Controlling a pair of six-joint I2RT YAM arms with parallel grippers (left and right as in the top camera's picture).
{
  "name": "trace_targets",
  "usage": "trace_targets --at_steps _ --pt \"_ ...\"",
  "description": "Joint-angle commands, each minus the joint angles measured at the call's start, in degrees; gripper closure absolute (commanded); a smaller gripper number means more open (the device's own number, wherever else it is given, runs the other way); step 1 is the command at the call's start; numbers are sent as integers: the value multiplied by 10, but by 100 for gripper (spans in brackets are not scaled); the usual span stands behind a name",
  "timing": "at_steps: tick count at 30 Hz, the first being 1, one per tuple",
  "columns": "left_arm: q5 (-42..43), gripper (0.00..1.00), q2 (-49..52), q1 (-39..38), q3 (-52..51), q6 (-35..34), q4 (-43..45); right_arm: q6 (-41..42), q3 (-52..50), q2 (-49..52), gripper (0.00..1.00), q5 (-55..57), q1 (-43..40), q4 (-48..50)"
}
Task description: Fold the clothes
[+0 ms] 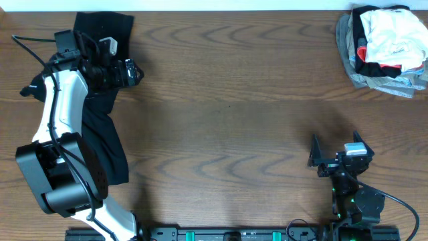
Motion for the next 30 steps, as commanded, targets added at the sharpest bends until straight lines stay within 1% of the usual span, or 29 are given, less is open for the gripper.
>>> trace_targets --at_steps 1,19,22,24,27,30 --pt "-3 2 7 0 2 1 0 -2 -1 -5 1 5 -10 -3" --pt "-5 2 5 1 2 2 -5 -2 -1 -5 1 5 -10 -3" --pt "-14 2 -16 3 2 1 -30 -2 -1 -5 1 5 -10 -3" --pt "-13 2 -34 0 2 1 -28 -2 -1 -5 1 5 -10 -3" --pt "-13 2 -73 -19 1 -3 -27 -2 -1 -5 1 5 -10 -3" --pt "-15 2 -115 -49 -5 9 -3 -2 -1 -5 1 5 -10 -3"
